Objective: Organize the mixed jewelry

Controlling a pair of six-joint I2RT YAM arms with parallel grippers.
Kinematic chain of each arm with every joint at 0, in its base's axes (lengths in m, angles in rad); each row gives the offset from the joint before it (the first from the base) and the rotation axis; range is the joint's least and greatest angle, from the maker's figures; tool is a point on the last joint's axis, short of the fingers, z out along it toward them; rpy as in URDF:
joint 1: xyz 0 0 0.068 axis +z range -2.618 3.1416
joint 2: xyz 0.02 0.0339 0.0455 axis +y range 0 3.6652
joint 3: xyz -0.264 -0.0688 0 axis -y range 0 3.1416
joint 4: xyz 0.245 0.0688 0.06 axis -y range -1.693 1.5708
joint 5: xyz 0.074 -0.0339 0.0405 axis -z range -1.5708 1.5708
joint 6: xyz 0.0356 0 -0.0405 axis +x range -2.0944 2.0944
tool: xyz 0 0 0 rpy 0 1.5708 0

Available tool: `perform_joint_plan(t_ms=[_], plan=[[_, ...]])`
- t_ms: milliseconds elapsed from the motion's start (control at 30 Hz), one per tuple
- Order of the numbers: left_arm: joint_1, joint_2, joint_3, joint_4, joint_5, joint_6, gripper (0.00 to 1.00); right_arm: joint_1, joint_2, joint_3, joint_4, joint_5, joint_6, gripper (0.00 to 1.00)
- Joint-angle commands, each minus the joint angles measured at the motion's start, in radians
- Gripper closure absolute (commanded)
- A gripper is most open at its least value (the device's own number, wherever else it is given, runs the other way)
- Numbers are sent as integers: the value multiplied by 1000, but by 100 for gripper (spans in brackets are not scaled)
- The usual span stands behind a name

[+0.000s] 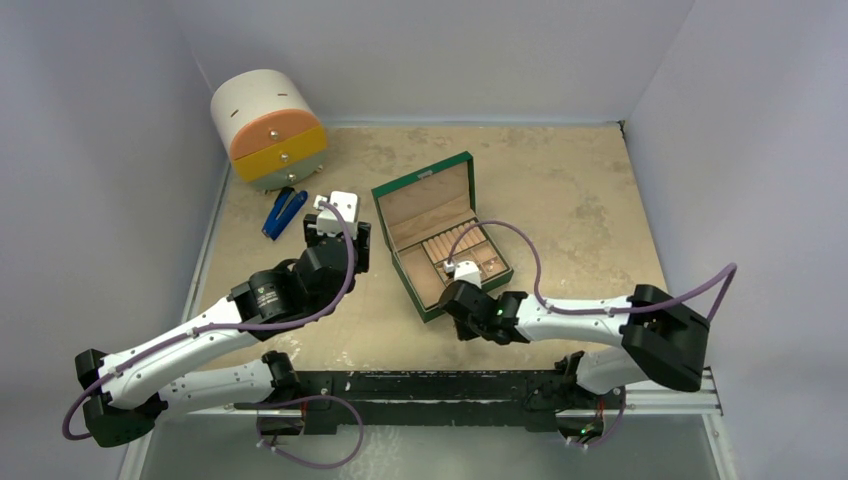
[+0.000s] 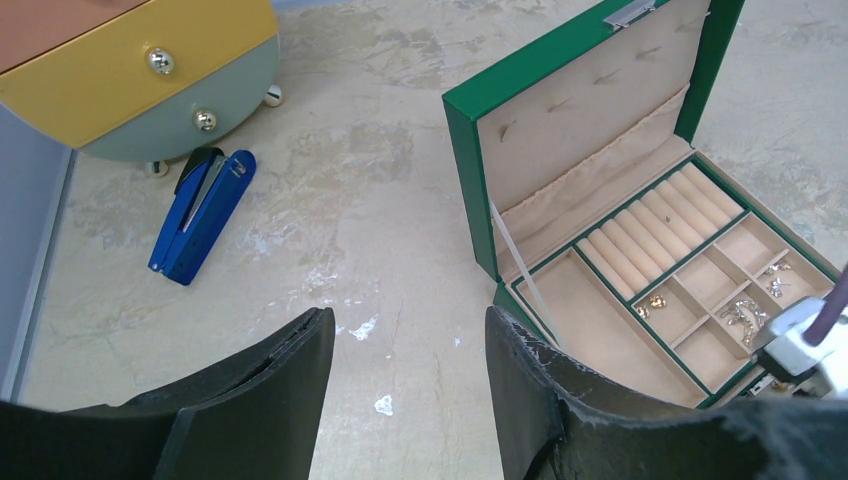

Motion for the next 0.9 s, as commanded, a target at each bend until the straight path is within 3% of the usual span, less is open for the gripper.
perform_joint_plan(t_ms=[0, 300, 467, 633, 867], plan=[[8, -15, 5, 11, 1, 4, 43, 30, 49, 31, 6, -74, -144, 89], [6, -21, 6, 11, 2, 3, 43, 45, 113, 97, 61, -212, -306, 89], [6, -22, 5, 11, 2, 5, 43, 56, 115, 159, -32, -135, -303, 89], [7, -27, 7, 12, 4, 5, 43, 70, 38, 161, -44, -113, -193, 86], [7, -45, 7, 16, 14, 5, 43, 112, 32, 182, -166, 42, 125, 81]])
